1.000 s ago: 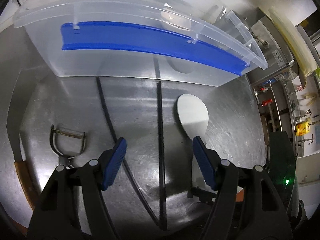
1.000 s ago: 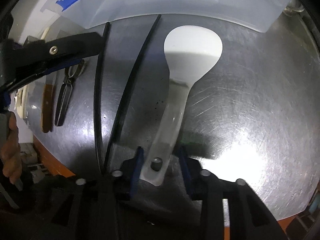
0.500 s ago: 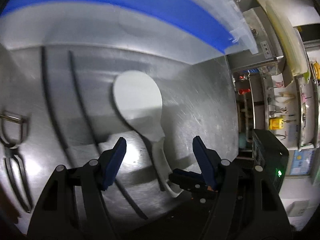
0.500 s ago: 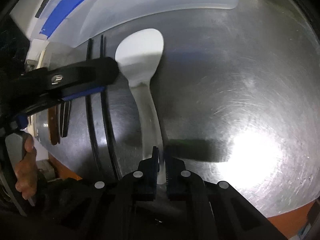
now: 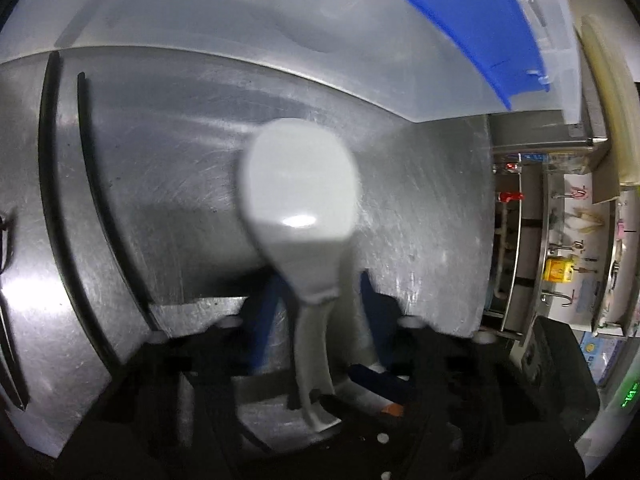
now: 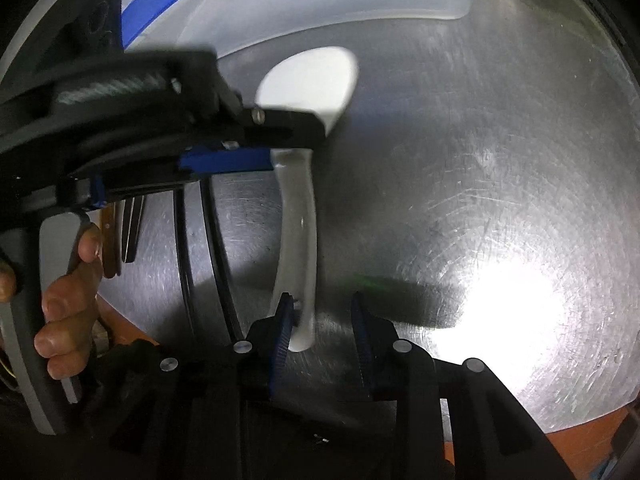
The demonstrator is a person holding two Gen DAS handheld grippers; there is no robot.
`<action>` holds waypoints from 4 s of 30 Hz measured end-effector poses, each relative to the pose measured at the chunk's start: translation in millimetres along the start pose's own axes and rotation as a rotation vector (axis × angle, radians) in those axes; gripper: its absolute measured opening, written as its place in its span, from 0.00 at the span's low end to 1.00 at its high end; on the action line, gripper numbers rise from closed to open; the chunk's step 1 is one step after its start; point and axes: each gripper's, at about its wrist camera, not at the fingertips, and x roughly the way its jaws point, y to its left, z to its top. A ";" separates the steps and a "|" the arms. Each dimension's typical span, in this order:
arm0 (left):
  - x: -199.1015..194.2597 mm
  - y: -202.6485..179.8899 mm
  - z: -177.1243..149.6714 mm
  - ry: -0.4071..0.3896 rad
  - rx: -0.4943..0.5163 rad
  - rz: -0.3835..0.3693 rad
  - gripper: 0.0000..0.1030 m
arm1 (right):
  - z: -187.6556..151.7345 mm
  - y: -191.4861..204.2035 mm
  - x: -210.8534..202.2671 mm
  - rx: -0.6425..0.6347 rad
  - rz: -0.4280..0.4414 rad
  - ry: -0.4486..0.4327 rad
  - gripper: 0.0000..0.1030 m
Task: Organize utensils
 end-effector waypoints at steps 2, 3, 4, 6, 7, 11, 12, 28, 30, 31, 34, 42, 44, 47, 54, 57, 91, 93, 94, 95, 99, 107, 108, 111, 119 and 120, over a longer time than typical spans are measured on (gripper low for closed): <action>1.4 -0.1 -0.6 0.001 -0.007 -0.022 0.23 | 0.6 -3.5 -2.0 0.004 0.012 -0.006 0.31; 1.6 -1.1 -0.7 -0.003 -0.004 -0.019 0.20 | 0.6 -4.3 -4.5 0.008 0.017 -0.010 0.31; 2.2 -1.8 -1.5 -0.006 -0.003 -0.020 0.19 | 1.8 -6.9 -6.0 0.013 0.024 -0.015 0.31; 3.7 -3.0 -3.5 -0.019 0.009 -0.028 0.19 | 6.9 -14.4 -9.7 0.026 0.044 -0.024 0.31; 2.6 -1.5 -4.2 -0.021 0.009 -0.036 0.19 | 8.6 -15.9 -10.5 0.028 0.050 -0.024 0.35; 0.0 3.7 -6.4 -0.031 0.004 -0.117 0.10 | 17.2 -18.1 -11.4 0.017 0.101 -0.023 0.37; -1.3 3.8 -6.9 -0.036 0.006 -0.131 0.10 | 19.3 -18.2 -10.9 0.015 0.113 -0.020 0.37; -6.3 8.3 -10.6 -0.039 -0.004 -0.217 0.10 | 46.3 1.5 0.5 -0.111 0.120 -0.087 0.25; -12.1 11.9 -11.3 -0.044 0.003 -0.227 0.10 | 46.6 0.4 -2.1 -0.110 0.126 -0.103 0.23; -15.3 14.5 -11.2 -0.046 0.002 -0.236 0.10 | 48.7 -0.3 -5.1 -0.109 0.126 -0.115 0.22; -25.6 13.3 -11.2 -0.052 0.030 -0.270 0.10 | 44.2 4.6 -22.1 -0.151 0.101 -0.162 0.20; -79.0 -17.4 -11.6 -0.124 0.179 -0.365 0.10 | 25.2 19.0 -95.7 -0.248 0.042 -0.304 0.20; -97.8 -24.0 -7.3 -0.149 0.218 -0.383 0.10 | 24.6 25.4 -116.7 -0.270 0.026 -0.343 0.20; -125.3 -34.6 1.5 -0.198 0.275 -0.405 0.10 | 28.2 39.0 -137.1 -0.307 -0.002 -0.402 0.20; -176.9 -55.6 18.1 -0.322 0.386 -0.412 0.10 | 37.5 49.9 -183.0 -0.362 -0.044 -0.514 0.21; -191.6 -57.9 20.9 -0.357 0.421 -0.424 0.10 | 44.1 53.3 -190.3 -0.363 -0.023 -0.517 0.22; -82.4 -9.2 244.7 -0.048 0.147 0.001 0.28 | 221.4 28.1 -126.8 -0.250 -0.116 -0.202 0.10; -105.4 -25.9 231.7 -0.140 0.226 0.036 0.55 | 211.2 28.6 -149.9 -0.233 -0.081 -0.239 0.19; -119.0 -33.0 222.9 -0.192 0.265 0.030 0.59 | 201.1 30.9 -161.3 -0.229 -0.060 -0.259 0.21; -139.9 -42.9 208.9 -0.260 0.317 0.026 0.59 | 184.4 36.1 -176.6 -0.243 -0.031 -0.294 0.21; -213.9 -63.4 140.4 -0.474 0.428 -0.018 0.61 | 109.6 62.6 -208.6 -0.362 0.053 -0.345 0.30; -253.7 -1.5 -6.4 -0.598 0.313 -0.029 0.64 | -1.9 105.0 -95.3 -0.504 -0.052 -0.008 0.30; -248.3 9.3 -15.2 -0.589 0.278 -0.011 0.64 | -8.0 103.4 -81.6 -0.511 -0.063 0.019 0.30; -221.9 48.5 -36.3 -0.526 0.142 0.002 0.64 | -33.3 112.2 -41.9 -0.538 -0.096 0.112 0.30; -181.9 95.3 -68.2 -0.454 -0.068 -0.043 0.64 | -54.3 117.0 -18.0 -0.524 -0.173 0.187 0.24; -177.9 95.8 -69.6 -0.446 -0.077 -0.050 0.64 | -54.4 116.0 -18.9 -0.514 -0.194 0.176 0.12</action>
